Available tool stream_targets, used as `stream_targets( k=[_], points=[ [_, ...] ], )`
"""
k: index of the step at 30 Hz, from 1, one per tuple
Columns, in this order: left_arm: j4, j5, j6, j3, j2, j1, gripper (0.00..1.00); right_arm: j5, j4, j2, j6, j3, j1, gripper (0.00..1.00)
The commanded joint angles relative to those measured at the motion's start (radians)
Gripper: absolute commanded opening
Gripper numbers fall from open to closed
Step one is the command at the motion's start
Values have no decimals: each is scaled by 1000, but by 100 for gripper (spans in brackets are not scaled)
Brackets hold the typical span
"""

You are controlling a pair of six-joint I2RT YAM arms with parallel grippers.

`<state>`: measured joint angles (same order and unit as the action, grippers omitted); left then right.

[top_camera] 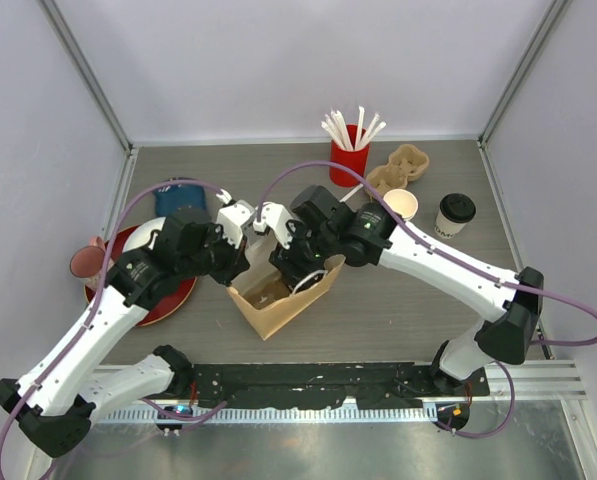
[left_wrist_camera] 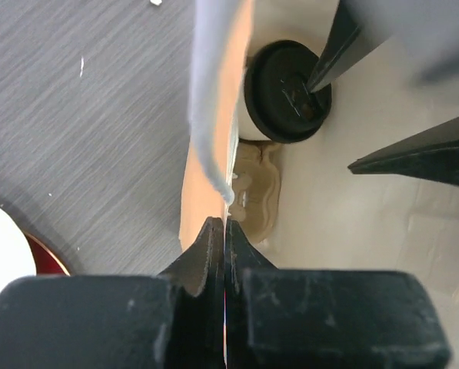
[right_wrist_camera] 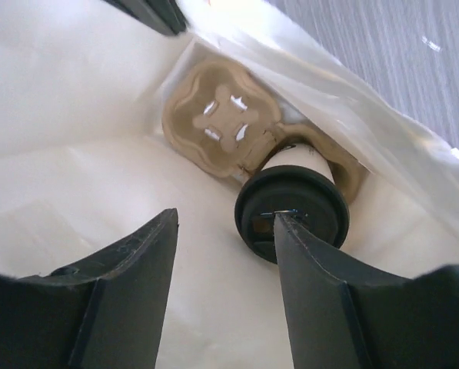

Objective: Pack the takeout coffee

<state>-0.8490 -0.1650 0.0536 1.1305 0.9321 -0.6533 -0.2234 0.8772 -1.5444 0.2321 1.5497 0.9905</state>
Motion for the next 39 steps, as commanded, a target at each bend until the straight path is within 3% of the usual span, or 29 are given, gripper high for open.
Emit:
stream_targets(
  k=[1,17,27,34,39],
  points=[
    [-42,-7,-4,5,11,-2,0,-45,-113,102,-48,85,8,59],
    [-59,-28,-17,-6,-4,-3,0,41,-185,176,-149,70,-1,59],
    [-51,-36,-6,-15,-16,-2,0,76,-187,340,-229,-99,-19,59],
    [-51,-54,-21,-8,-7,-3,0,79,-239,343,-272,-56,-73,59],
    [-50,-48,-24,-11,-13,-3,0,79,-268,362,-307,-56,-176,60]
  ],
)
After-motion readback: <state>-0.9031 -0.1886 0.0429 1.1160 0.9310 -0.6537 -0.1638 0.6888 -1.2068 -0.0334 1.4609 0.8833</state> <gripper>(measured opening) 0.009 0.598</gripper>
